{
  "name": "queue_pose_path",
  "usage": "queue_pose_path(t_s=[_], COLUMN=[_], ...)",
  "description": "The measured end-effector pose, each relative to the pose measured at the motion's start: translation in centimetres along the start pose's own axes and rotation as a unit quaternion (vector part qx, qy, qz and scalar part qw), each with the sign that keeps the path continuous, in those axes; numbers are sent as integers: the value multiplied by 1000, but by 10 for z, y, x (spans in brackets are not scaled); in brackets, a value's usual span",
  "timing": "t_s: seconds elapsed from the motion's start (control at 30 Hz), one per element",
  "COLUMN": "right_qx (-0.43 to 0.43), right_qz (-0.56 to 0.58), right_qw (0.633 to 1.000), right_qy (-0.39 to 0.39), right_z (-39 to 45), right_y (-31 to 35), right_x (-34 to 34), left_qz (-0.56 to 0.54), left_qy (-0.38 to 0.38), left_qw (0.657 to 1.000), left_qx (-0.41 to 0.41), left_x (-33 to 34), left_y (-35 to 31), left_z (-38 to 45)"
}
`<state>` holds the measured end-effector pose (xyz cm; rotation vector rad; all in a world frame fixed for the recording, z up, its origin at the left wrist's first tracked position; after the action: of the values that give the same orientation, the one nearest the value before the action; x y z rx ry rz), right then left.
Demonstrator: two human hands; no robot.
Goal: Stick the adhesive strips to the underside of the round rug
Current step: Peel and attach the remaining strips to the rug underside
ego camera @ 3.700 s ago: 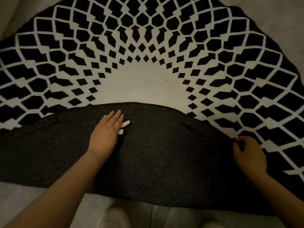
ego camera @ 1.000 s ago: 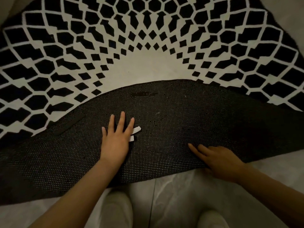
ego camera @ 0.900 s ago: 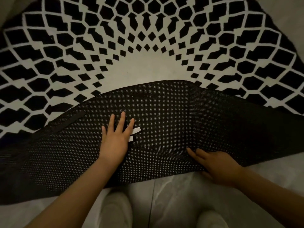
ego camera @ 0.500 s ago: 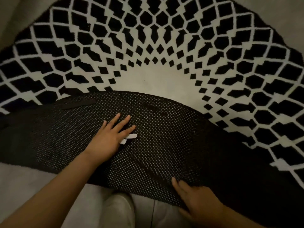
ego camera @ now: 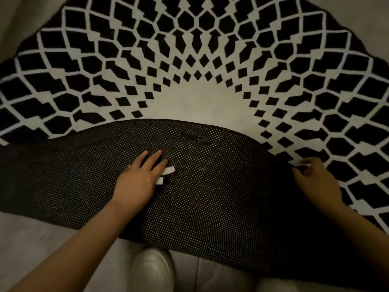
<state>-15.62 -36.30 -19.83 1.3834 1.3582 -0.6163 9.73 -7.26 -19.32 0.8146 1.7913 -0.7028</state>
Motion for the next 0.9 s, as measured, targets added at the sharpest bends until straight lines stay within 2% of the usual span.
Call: queue_pose_path(t_s=[0.13,0.23,0.37,0.5,0.63,0.73,0.83,0.9], right_qx=[-16,-8,-9,-11,-19,-62,-124,-150], right_qz=[12,22,28,23,38,45,34,4], right_qw=[1000,1000,999,999,998,995,988,985], right_qy=[-1,-16,-18,-32,-54,-70,-82,-84], right_z=[-2,-1,3,8,22,36,51,59], right_y=[-3,-7,-6,-5,15,44,81,103], right_x=[6,12,16,17,12,4,-1,-1], left_qz=[-19,-29,-12,8,28,62,80,104], left_qy=[-102,-128,-60,-48,-57,-54,-4,55], left_qw=[991,982,989,988,978,967,949,934], left_qx=[-86,-135,-133,-146,-201,-241,-306,-338], left_x=[-24,-38,-32,-28,-37,-41,-41,-35], left_y=[27,50,66,68,77,84,97,119], left_z=[36,68,81,80,76,67,62,58])
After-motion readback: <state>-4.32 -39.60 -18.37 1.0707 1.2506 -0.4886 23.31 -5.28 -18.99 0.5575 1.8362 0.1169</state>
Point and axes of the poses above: each hand's wrist, its own z-axis towards the middle knuckle, its own x-axis out of the palm, y = z × x, the point moved 1 cm from there along z, towards the middle knuckle, and after that the axes turned 7 degrees about -y, right-handed, at the moved point
